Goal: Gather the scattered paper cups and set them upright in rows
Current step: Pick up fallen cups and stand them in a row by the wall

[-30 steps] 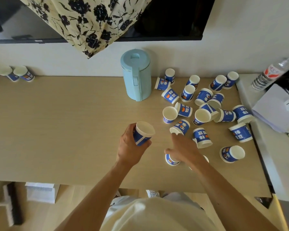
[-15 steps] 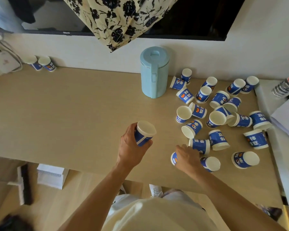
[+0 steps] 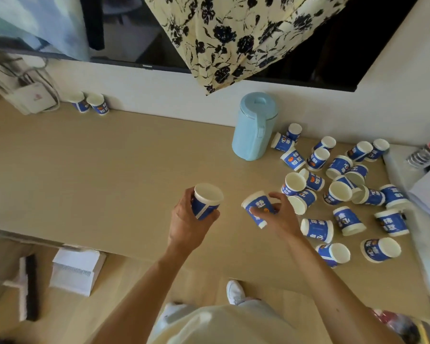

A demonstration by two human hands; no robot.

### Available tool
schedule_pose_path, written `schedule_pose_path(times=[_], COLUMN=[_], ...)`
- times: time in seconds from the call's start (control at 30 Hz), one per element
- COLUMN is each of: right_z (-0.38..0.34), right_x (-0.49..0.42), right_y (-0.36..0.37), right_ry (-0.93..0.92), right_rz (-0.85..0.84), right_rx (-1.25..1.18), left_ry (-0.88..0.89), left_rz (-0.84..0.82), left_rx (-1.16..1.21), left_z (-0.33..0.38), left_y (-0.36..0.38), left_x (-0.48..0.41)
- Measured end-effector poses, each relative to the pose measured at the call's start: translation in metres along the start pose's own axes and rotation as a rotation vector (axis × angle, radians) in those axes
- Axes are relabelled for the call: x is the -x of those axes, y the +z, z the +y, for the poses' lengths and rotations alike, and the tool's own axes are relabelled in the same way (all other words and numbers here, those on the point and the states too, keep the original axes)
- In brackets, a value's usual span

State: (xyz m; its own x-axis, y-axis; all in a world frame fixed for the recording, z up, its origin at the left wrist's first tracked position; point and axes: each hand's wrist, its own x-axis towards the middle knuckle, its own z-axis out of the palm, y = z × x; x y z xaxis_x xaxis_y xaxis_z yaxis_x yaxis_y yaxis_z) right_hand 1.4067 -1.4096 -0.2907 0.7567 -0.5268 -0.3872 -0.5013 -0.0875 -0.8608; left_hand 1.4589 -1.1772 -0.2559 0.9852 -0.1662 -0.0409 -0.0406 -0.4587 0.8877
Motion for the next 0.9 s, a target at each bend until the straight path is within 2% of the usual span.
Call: schedule_pose_path(times=[0.27,0.47,0.9], right_z=[-0.035,-0.055,-0.107], right_x=[0.038,0.052,-0.033], right_y=[0.089,0.137,0.220], right_ry=[-0.013,-0.064,-0.119], right_rz=[0.052,0.025,-0.128], right_rx=[-0.246,-0.304,-0.310], left_ry=[0.042,0.038,-0.092], left_rz=[-0.021,0.032,0.116], left_rx=[0.014,-0.001,-0.010], left_z=[-0.035,-0.050,-0.073], left_y=[-0.101,-0.145,-0.186], left_x=[-0.019,-0.040,-0.120])
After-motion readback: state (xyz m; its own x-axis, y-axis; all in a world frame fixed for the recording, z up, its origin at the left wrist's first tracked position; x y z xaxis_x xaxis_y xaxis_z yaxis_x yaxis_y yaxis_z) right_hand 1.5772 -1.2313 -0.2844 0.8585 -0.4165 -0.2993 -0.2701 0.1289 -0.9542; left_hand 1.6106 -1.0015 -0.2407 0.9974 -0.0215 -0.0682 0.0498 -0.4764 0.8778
